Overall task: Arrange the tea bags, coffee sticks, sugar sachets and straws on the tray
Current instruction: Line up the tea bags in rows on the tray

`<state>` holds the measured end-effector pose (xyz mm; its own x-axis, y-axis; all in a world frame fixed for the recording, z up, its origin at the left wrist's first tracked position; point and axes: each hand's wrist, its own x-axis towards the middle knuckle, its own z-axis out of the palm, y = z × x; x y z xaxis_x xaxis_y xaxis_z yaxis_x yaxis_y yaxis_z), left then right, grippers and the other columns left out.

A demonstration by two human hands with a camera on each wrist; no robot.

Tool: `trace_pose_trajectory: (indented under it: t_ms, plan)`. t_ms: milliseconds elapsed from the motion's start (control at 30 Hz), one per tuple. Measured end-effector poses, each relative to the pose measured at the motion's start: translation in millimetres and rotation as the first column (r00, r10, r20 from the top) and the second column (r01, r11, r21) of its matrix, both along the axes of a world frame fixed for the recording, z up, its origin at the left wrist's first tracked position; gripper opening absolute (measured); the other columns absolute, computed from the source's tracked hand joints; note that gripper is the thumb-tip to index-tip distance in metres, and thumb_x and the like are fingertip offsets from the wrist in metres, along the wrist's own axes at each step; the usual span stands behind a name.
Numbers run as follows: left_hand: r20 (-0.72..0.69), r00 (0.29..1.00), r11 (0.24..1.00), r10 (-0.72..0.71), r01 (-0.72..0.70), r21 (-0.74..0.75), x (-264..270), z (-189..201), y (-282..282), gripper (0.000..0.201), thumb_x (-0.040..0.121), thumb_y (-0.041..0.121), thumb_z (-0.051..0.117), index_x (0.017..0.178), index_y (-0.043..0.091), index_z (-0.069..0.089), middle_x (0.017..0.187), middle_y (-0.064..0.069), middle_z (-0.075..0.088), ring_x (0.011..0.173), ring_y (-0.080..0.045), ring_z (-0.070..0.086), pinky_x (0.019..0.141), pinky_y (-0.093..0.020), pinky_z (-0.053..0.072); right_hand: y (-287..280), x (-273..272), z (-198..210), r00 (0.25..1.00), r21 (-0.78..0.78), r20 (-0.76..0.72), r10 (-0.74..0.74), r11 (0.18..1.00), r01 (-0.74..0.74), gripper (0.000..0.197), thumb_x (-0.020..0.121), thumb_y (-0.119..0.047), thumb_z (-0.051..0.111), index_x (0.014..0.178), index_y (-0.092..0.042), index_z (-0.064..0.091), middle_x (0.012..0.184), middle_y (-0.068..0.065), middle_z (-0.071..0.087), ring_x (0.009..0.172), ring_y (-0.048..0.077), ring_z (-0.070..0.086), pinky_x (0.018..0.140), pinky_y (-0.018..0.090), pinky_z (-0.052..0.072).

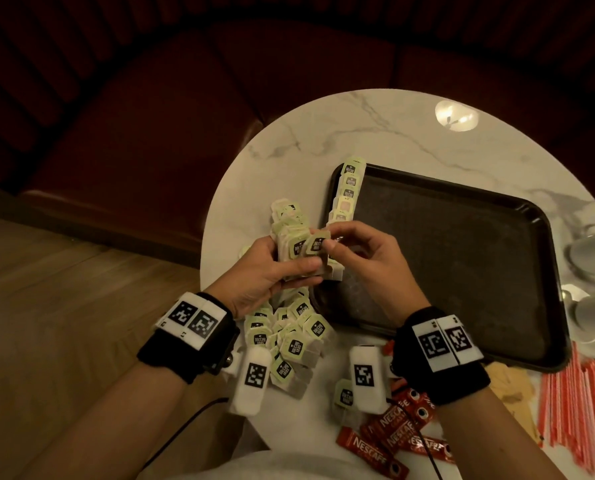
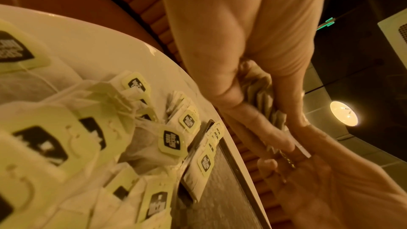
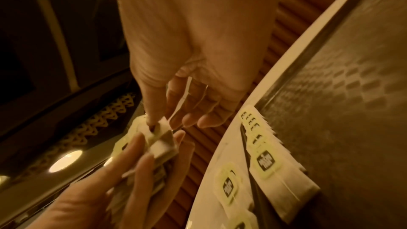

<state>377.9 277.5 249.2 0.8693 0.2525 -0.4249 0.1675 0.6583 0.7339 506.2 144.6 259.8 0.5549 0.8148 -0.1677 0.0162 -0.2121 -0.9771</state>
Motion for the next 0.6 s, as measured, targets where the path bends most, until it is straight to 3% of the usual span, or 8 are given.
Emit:
trace_pose_trajectory:
  t_ms: [133, 267, 367, 433, 600]
  plan:
    - [0.007, 1.0, 0.998, 0.012, -0.012, 0.06, 0, -2, 1, 0.058, 0.074, 0.001, 0.069, 0.13, 0.005, 0.053, 0.118, -0.015, 0.067, 0.102, -0.023, 0.068, 0.08, -0.031, 0.059, 0, 4, 5, 0.999, 0.038, -0.008, -0.042, 0.998, 0.043, 0.005, 0.093, -0.011, 0.063, 0.097, -0.011, 0.065, 0.103, 0.013, 0.068, 0.101, 0.032, 0.063, 0.093, 0.042, 0.051]
    - [-0.047, 0.998, 0.976, 0.045, -0.034, 0.216, 0, -4, 1, 0.046, 0.073, 0.008, 0.076, 0.117, 0.003, 0.062, 0.103, -0.014, 0.069, 0.077, -0.013, 0.065, 0.058, -0.02, 0.052, -3, 7, 10, 0.998, 0.065, 0.0, -0.058, 0.996, 0.058, 0.004, 0.092, -0.011, 0.064, 0.096, -0.014, 0.064, 0.099, 0.004, 0.07, 0.093, 0.015, 0.066, 0.087, 0.031, 0.052]
    - [-0.047, 0.993, 0.965, 0.107, -0.093, 0.246, 3, -3, 0, 0.023, 0.078, 0.005, 0.073, 0.098, 0.009, 0.064, 0.082, -0.005, 0.063, 0.053, -0.004, 0.051, 0.044, -0.016, 0.04, -4, 6, 12, 0.998, 0.083, 0.03, -0.059, 0.995, 0.056, 0.007, 0.092, -0.011, 0.064, 0.098, -0.009, 0.064, 0.1, 0.007, 0.071, 0.094, 0.021, 0.068, 0.086, 0.029, 0.054]
    - [-0.023, 0.991, 0.96, 0.13, -0.12, 0.254, 6, -3, -1, 0.016, 0.081, 0.001, 0.07, 0.094, 0.008, 0.064, 0.079, -0.002, 0.064, 0.054, -0.003, 0.05, 0.042, -0.015, 0.036, -3, 5, 15, 0.997, 0.103, 0.025, -0.066, 0.993, 0.063, 0.009, 0.091, -0.01, 0.065, 0.1, -0.006, 0.064, 0.1, 0.011, 0.071, 0.093, 0.021, 0.068, 0.085, 0.028, 0.055]
    - [-0.017, 0.993, 0.954, 0.118, -0.109, 0.279, 8, -3, -4, 0.021, 0.081, -0.001, 0.069, 0.1, 0.004, 0.062, 0.077, 0.0, 0.063, 0.059, -0.007, 0.05, 0.044, -0.017, 0.036, -1, 4, 23, 0.997, 0.131, 0.027, -0.072, 0.989, 0.068, 0.01, 0.091, -0.006, 0.064, 0.101, -0.004, 0.065, 0.1, 0.011, 0.072, 0.092, 0.016, 0.069, 0.08, 0.024, 0.055]
